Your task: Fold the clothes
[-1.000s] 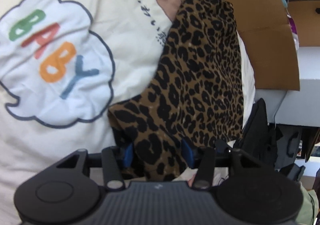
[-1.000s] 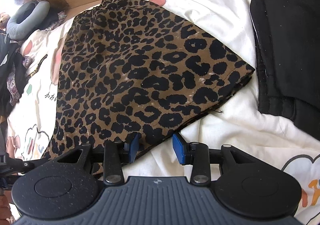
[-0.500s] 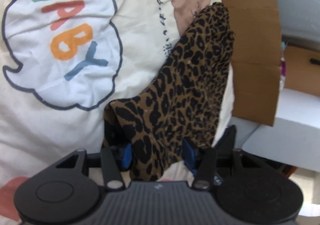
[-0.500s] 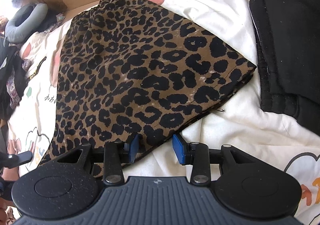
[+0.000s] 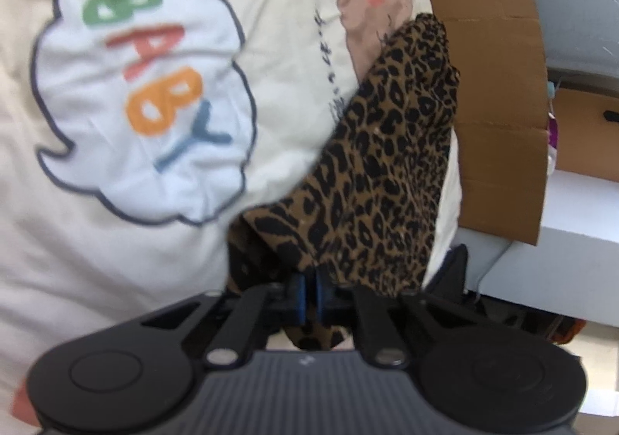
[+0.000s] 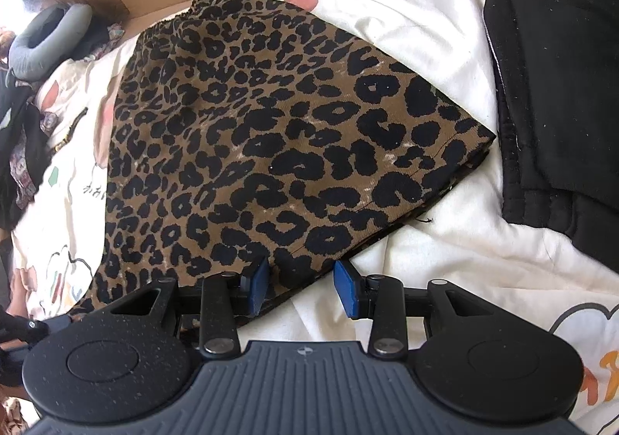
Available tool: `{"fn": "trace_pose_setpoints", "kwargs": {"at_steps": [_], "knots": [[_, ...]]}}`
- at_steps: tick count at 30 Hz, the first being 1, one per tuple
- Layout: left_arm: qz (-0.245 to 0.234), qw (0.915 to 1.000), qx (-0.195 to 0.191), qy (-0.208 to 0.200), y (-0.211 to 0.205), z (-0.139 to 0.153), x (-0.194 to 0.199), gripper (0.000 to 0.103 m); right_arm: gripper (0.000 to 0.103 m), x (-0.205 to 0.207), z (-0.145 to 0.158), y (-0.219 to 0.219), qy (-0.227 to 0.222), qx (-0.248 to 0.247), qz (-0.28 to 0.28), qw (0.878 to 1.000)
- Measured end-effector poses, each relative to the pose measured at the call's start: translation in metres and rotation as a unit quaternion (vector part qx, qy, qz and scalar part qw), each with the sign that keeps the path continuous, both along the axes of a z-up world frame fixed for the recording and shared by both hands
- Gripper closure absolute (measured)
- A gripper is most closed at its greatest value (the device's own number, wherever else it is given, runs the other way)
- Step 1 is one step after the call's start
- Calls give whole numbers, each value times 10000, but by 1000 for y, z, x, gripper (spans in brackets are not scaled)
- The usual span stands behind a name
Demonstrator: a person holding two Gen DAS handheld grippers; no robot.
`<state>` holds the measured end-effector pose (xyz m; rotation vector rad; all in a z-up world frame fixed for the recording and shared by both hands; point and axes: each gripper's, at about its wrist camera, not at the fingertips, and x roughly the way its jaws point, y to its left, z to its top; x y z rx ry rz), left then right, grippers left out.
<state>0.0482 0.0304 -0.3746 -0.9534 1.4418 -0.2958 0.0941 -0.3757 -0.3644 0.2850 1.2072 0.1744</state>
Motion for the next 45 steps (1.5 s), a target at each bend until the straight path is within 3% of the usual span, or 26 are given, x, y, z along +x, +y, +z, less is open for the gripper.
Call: {"fn": "trace_pose_setpoints", "kwargs": {"at_steps": [6,10,14,18,23,28,31,34,37,39,42,43,45], "knots": [[-194,9994,263,-63,4,5,6,96,59,2,-4,1,24,-59,58,10000],[-354,9985,400,-70,-1,9,2,81,59,2,-7,1,29,-72,98,9999],[-664,9954,660,-218,-8,21,-5,51,59,2,-10,0,9,-32,48,10000],[-1003,9900,919,-366,-17,31,-14,47,59,0,-10,-1,-4,42,-61,10000],[-1481,9757,1462,-685,-33,38,-26,47,60,0,-8,-5,14,96,-97,9999],[-2109,9372,2477,-1262,-62,40,-38,48,60,-2,-8,-10,25,167,-192,9997],[-2483,9149,2778,-1554,-80,39,-46,50,60,-3,-8,-12,23,206,-206,9996],[-2908,8861,3067,-1901,-99,39,-56,51,60,-3,-10,-13,26,233,-234,9995],[-3051,8638,3384,-2150,-111,39,-60,52,60,-3,-11,-13,21,250,-251,9994],[-3017,8580,3512,-2226,-114,38,-60,56,60,-3,-11,-13,17,260,-254,9993],[-3181,8483,3553,-2300,-117,34,-63,81,60,-3,-11,-14,1,267,-239,9994],[-3255,8455,3543,-2315,-118,33,-65,93,60,-3,-12,-14,-4,274,-246,9993],[-3266,8407,3591,-2399,-116,35,-70,99,61,-3,-12,-14,-23,284,-261,9993]]}}
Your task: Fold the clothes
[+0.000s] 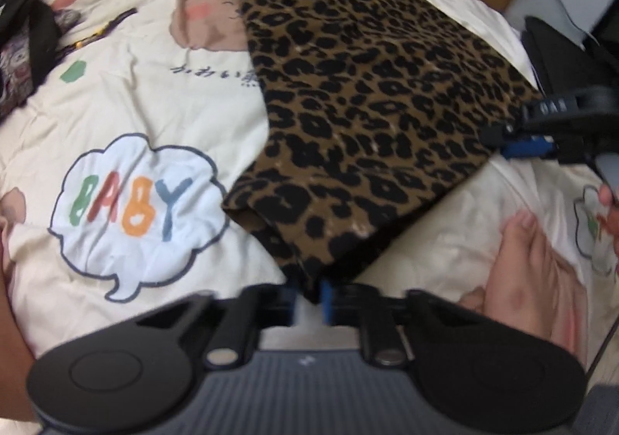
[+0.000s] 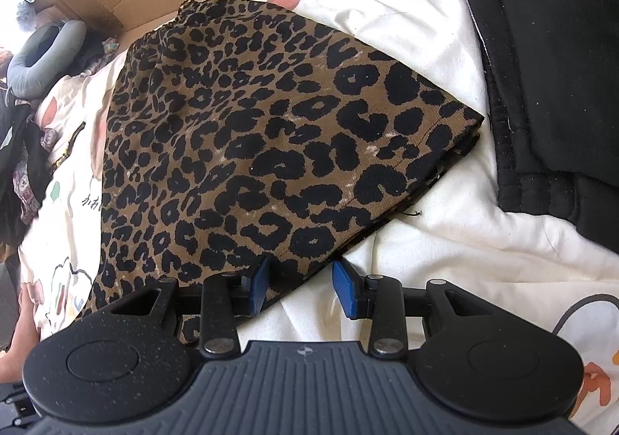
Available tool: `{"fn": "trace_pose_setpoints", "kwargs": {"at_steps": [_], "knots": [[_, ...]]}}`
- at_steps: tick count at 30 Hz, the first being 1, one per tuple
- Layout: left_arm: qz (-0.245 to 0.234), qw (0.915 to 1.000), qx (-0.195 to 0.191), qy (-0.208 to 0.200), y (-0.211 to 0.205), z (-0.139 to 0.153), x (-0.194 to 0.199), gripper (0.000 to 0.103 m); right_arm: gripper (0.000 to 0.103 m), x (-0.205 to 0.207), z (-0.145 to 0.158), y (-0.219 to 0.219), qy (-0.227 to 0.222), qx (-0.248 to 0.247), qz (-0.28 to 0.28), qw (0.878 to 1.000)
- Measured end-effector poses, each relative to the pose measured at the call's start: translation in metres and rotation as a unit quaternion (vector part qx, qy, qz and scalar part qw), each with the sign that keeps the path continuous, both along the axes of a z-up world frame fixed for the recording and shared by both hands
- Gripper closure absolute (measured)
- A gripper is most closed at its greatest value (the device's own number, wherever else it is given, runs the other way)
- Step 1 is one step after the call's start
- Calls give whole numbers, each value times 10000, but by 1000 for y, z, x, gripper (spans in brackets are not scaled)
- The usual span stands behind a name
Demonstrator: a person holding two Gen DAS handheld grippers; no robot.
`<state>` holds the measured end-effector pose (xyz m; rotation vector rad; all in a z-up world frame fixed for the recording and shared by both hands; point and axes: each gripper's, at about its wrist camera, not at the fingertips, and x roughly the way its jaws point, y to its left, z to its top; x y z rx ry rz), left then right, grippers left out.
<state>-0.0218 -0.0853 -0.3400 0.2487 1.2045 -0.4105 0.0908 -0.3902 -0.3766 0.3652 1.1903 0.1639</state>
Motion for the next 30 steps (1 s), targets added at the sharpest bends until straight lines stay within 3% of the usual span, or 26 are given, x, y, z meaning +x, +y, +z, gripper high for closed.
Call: {"fn": "trace_pose_setpoints", "kwargs": {"at_steps": [9,18,21,26,30], "knots": [[252,9996,-36,-157,12,3,-13,101,61,-2,0,1,-45,-40,-34,10000],[251,9997,23,78,15,5,-21,100,61,-1,-2,2,-59,-83,-10,9999],[245,9997,33,-27,17,12,-25,93,61,-3,-3,2,-75,-71,-33,9999],[236,9996,-133,-67,11,17,-26,71,61,-2,-3,1,-72,-58,-16,10000],[367,9989,-258,-117,5,20,-20,70,61,-3,-2,2,-71,-48,-25,10000]]}}
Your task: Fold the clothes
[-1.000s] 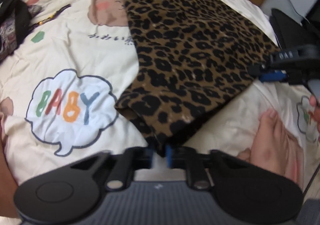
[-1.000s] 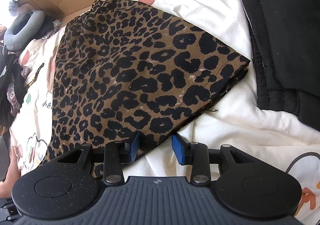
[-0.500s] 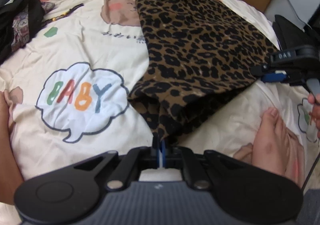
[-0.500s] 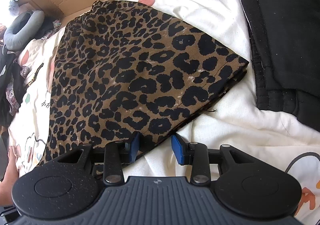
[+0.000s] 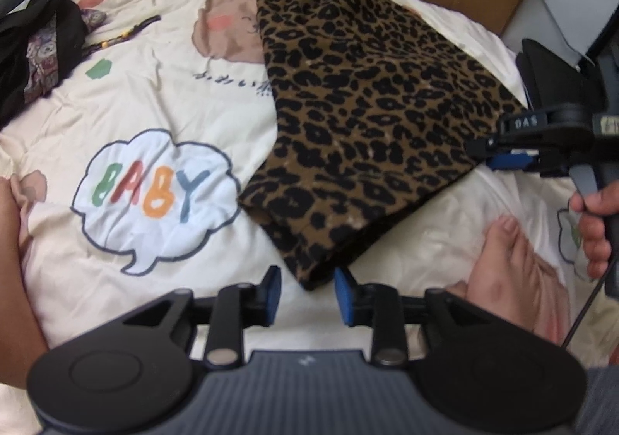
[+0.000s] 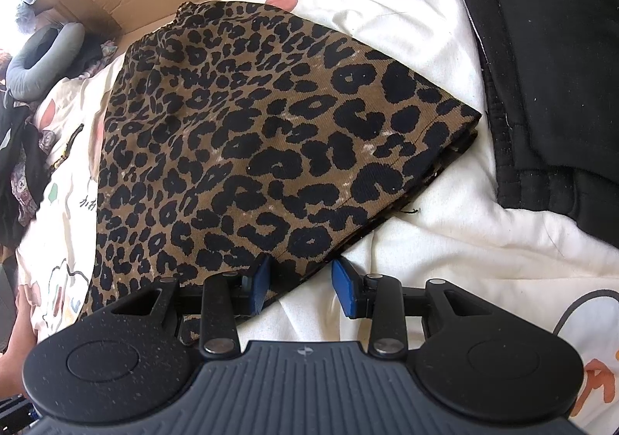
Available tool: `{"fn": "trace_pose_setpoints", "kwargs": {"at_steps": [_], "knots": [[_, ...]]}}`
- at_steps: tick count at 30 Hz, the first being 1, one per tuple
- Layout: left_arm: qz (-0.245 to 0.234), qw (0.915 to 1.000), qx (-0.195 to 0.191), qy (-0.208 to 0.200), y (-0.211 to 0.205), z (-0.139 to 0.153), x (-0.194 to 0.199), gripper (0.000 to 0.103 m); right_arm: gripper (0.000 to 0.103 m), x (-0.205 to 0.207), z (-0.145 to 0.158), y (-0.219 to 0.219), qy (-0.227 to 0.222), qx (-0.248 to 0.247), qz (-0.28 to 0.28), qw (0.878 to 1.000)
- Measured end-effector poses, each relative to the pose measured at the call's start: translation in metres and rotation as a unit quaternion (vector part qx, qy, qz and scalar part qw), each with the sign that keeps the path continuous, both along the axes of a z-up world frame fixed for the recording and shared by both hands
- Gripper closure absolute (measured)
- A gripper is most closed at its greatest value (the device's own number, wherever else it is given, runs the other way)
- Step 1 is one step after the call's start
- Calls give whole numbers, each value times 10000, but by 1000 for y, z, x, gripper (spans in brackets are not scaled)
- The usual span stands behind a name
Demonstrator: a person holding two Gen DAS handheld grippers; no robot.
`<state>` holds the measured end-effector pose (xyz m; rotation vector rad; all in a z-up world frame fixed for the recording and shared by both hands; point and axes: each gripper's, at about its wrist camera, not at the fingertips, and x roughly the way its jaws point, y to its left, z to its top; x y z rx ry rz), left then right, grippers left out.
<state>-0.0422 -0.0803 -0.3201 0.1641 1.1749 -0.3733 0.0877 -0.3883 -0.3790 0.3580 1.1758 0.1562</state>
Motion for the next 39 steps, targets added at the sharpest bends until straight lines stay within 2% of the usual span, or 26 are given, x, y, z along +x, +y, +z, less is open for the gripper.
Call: {"fn": "trace_pose_setpoints", "kwargs": {"at_steps": [6,7,8,11,15,17,21,25,30,36,39], "knots": [[63,9999,-139,-34,-7,1,8,73,61,0,0,-2,-1,13,-8,10000],[107,9998,-165,-9,-5,0,9,82,61,0,0,-2,-2,18,-12,10000],[153,9997,-193,20,-3,-1,10,95,61,0,0,-2,-3,22,-16,10000],[291,9991,-276,105,2,-4,13,99,61,-1,0,-1,-31,3,-1,10000],[256,9994,-194,150,7,-7,7,100,61,-1,-1,0,-51,-14,-3,10000],[393,9985,-219,298,12,-11,5,101,61,-1,-1,0,-50,-23,3,10000],[421,9981,-19,450,19,-13,1,103,61,0,-1,-1,-35,-32,33,10000],[290,9990,204,272,26,-3,-1,103,61,0,-1,0,-35,-32,-46,10000],[511,9987,77,46,32,13,21,102,61,-1,-1,-1,-30,-30,-51,10000],[204,9996,-187,50,13,16,50,100,61,0,-1,-1,-13,-14,-45,10000],[-30,9998,-178,-2,-3,13,59,95,61,-1,-1,-1,-17,-18,-53,10000]]}}
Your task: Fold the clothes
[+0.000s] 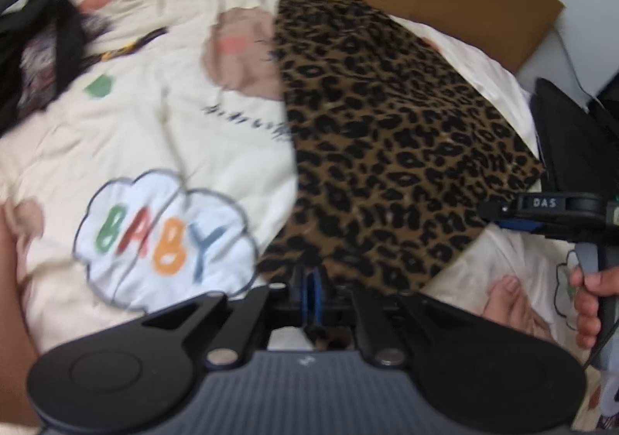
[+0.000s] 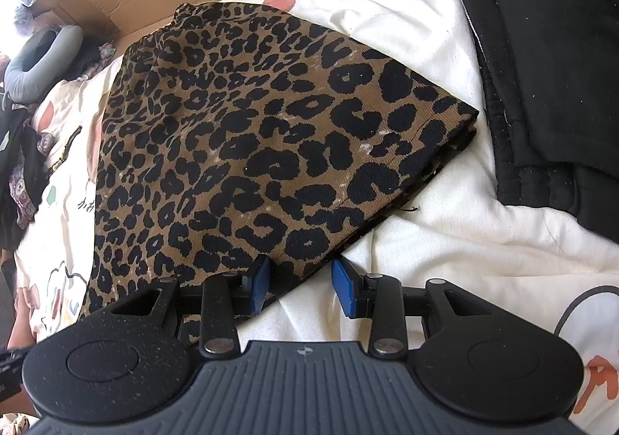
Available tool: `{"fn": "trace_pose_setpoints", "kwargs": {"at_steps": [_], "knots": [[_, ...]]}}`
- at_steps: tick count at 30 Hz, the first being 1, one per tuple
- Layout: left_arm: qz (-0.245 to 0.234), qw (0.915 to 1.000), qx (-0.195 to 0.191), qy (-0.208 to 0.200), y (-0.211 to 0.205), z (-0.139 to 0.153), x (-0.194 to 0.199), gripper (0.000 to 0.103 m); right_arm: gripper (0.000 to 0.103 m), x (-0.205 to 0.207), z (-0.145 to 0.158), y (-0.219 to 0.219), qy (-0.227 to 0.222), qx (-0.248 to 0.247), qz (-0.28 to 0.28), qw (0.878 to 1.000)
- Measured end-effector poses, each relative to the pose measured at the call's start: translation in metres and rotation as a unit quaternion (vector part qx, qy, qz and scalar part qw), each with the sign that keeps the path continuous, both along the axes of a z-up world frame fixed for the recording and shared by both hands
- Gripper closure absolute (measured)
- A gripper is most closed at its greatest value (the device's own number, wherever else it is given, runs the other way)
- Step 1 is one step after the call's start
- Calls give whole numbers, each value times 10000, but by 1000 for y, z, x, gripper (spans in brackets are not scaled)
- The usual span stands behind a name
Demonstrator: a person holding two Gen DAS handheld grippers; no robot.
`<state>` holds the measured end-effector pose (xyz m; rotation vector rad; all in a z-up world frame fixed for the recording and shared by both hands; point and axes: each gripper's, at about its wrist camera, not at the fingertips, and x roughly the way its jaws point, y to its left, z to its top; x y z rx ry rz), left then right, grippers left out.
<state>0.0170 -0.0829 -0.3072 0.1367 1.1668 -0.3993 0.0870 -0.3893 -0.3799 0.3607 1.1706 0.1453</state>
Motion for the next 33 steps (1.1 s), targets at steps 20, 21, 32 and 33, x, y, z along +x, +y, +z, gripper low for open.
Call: {"fn": "trace_pose_setpoints", "kwargs": {"at_steps": [20,21,32,33], "knots": [[269,9975,-260,595,9,-42,-17,88,63,1,-3,4,145,-199,217,9995],[241,9975,-255,615,10,-40,-18,88,63,0,-3,4,136,-198,216,9995],[440,9953,-508,694,37,-16,1,83,61,-1,11,-7,138,88,-270,9995],[506,9950,-526,686,38,-16,4,83,61,-2,14,-11,63,103,-320,9994]]}}
